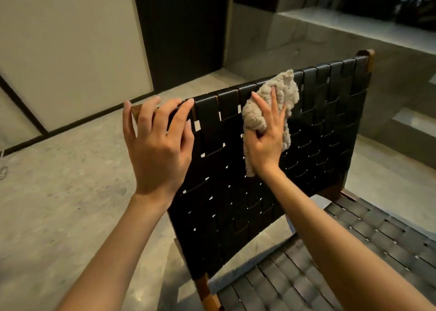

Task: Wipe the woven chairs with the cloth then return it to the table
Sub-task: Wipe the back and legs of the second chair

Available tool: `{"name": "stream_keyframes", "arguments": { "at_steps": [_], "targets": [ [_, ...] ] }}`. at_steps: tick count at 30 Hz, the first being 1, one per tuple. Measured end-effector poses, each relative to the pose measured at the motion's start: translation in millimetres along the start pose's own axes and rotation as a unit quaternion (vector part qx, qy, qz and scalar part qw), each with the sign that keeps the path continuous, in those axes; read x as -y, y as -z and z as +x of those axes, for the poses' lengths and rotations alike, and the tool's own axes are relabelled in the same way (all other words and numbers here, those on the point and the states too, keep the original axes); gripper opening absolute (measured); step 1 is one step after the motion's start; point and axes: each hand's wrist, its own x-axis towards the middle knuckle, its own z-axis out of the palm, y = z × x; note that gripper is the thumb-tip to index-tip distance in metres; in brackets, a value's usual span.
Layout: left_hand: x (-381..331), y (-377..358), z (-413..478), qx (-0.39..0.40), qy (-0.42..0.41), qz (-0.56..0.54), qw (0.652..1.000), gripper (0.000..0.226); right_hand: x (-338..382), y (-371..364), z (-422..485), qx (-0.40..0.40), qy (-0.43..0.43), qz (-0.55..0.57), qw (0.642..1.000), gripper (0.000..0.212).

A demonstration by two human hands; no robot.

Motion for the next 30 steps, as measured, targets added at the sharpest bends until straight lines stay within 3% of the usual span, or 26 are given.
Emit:
{"name": "stream_keyframes", "arguments": {
  "at_steps": [4, 10, 13, 17, 20, 22, 24, 27, 30],
  "targets": [
    [-0.2, -2.6, -1.3, -0.017, -0.003, -0.007, 1.0, 0.03, -0.4, -7.4, 8.6, -0.095, -0.045, 0.035, 0.994, 0.061],
    [2.2, -2.9, -3.4, -0.024, -0.016, 0.002, 1.0, 0.031, 7.1, -28.3, -22.4, -0.039, 0.174, -0.006, 0.984, 0.054],
    [3.2, -3.3, -4.4, -0.031, -0.026, 0.014, 0.999, 0.032, -3.1, -23.5, -14.3, -0.036, 0.224, -0.022, 0.974, 0.053],
    [3.9, -4.3, -6.5, -0.041, -0.032, 0.016, 0.999, 0.032, -22.0, -10.3, 8.6, -0.111, 0.111, 0.012, 0.987, 0.055],
    [3.6, -3.6, -5.9, -0.039, -0.032, 0.01, 0.999, 0.033, -28.6, -2.5, 23.0, -0.179, -0.02, 0.023, 0.983, 0.05],
    [2.7, -2.4, -4.8, -0.037, -0.032, 0.009, 0.999, 0.034, -22.1, -2.7, 23.2, -0.197, -0.059, 0.044, 0.978, 0.046],
    [1.8, -2.2, -5.6, -0.04, -0.033, 0.004, 0.999, 0.034, -7.4, -11.4, 7.3, -0.184, 0.009, 0.055, 0.981, 0.045],
    [1.0, -3.3, -11.5, -0.066, -0.036, -0.037, 0.997, 0.033, 14.6, -33.4, -34.8, -0.093, 0.145, 0.038, 0.984, 0.049],
    [1.8, -3.6, -30.3, -0.079, -0.019, -0.089, 0.993, 0.036, 13.4, -35.8, -52.7, -0.033, 0.207, 0.021, 0.978, 0.05]
  ]
}}
